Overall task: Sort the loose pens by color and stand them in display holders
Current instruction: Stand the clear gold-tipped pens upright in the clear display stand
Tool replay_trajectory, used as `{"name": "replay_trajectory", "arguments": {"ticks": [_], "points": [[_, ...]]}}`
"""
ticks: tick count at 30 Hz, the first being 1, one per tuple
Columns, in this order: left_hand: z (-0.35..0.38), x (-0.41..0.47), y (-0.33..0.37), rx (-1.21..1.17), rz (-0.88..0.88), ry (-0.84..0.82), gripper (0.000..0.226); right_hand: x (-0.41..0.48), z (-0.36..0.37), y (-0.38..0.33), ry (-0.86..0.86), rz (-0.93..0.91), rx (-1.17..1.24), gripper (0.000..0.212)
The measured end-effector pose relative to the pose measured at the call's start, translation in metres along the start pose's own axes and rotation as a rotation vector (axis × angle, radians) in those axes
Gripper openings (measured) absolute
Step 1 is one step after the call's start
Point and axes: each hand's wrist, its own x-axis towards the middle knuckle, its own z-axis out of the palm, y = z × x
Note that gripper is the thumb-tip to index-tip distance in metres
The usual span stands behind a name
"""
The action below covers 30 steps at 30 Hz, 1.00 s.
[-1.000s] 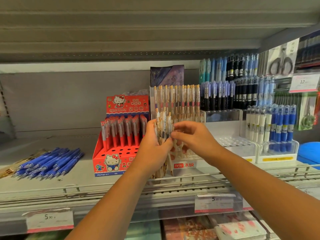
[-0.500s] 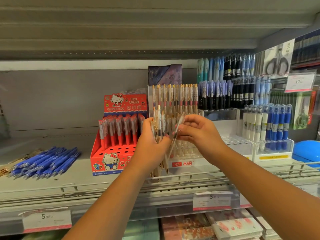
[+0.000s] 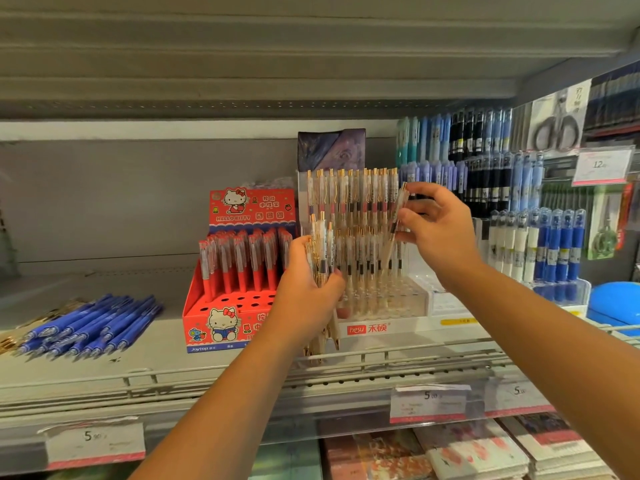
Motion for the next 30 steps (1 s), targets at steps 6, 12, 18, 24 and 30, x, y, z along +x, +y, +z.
{"name": "replay_trajectory", "arguments": {"ticks": [6,12,18,24,30], "points": [[0.000,0.002,-0.003,0.007,0.008,-0.006,0.043,0.004,0.000,0.018,0.021,0.016,-0.098,0.035],[0.000,0.003,-0.005,-0.007,0.010,-0.021,0.048,0.002,0.003,0.030,-0.041,0.144,-0.142,0.035],[-0.001,-0.003,0.003,0.028,0.037,-0.076,0.052,-0.002,0.005,0.040,-0.116,0.164,-0.357,0.039],[-0.002,-0.001,-0.004,0.003,0.047,-0.033,0.051,-0.004,0.006,0.043,-0.176,0.122,-0.506,0.035],[-0.003,-0.004,0.000,-0.017,0.070,-0.070,0.048,-0.008,0.005,0.042,-0.089,0.076,-0.616,0.031]]}}
